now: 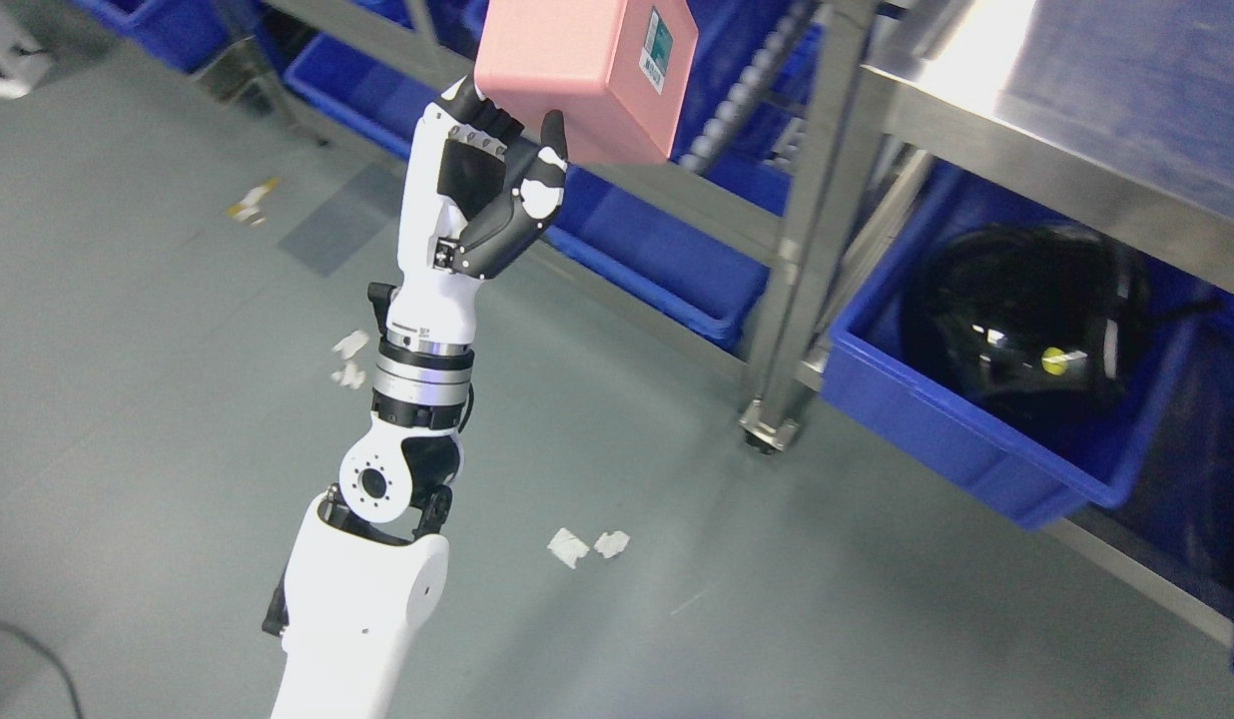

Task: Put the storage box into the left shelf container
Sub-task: 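Hold the pink box up in the left hand while turning toward the shelf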

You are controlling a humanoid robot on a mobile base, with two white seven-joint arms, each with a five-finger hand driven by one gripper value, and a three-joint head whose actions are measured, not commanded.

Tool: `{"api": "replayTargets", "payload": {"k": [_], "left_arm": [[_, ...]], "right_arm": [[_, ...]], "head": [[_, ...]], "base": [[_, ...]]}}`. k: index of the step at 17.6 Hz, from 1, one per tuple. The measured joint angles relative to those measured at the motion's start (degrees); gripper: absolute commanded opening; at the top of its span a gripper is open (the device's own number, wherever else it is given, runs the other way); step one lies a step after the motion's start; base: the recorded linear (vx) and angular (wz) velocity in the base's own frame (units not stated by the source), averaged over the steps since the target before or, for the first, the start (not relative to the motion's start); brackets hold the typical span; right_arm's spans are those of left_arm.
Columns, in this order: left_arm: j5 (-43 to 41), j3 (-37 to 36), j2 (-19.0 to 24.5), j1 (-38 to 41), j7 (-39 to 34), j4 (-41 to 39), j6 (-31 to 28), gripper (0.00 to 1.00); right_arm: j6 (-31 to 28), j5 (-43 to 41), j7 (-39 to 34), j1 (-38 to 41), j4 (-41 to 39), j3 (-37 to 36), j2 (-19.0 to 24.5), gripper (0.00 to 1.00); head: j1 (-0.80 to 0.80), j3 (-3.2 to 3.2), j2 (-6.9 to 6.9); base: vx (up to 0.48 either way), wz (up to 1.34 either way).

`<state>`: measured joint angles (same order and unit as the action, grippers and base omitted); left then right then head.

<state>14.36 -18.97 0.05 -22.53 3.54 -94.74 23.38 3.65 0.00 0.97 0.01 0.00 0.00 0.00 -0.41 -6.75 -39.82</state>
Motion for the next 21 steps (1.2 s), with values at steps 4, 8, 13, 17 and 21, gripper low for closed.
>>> {"api": "replayTargets", "payload": {"k": [4, 8, 13, 17, 21], "left_arm": [[0.42, -0.45, -0.02, 5.29, 0.06, -0.06, -0.06, 0.02], [0.61, -0.59, -0.04, 9.02, 0.26, -0.07, 1.47, 0.02], [0.71, 0.09, -0.05, 11.28, 0.37, -0.08, 2.53, 0.02], [0.74, 0.45, -0.05, 12.26, 0.39, -0.08, 3.16, 0.02], [0.75, 0.56, -0.06, 12.99, 0.39, -0.09, 3.56, 0.02]], "right_arm": [[0.00, 0.00, 0.13, 0.00, 0.00, 0.00, 0.00, 1.00], [0.00, 0.00, -0.17, 0.00, 0.00, 0.00, 0.00, 1.00], [0.00, 0.00, -0.29, -0.02, -0.01, 0.00, 0.00, 1.00], [0.00, 0.00, -0.31, -0.02, 0.00, 0.00, 0.00, 1.00], [-0.01, 0.00, -0.53, -0.01, 0.00, 0.00, 0.00, 1.00]], "head": [[0.00, 0.00, -0.01], [0.00, 0.00, -0.02], [0.00, 0.00, -0.02], [0.00, 0.00, -0.03], [0.00, 0.00, -0.03]], "base": [[0.043, 1.21], [0.212, 1.01], [0.356, 0.86], [0.445, 0.38], [0.455, 0.13]]}}
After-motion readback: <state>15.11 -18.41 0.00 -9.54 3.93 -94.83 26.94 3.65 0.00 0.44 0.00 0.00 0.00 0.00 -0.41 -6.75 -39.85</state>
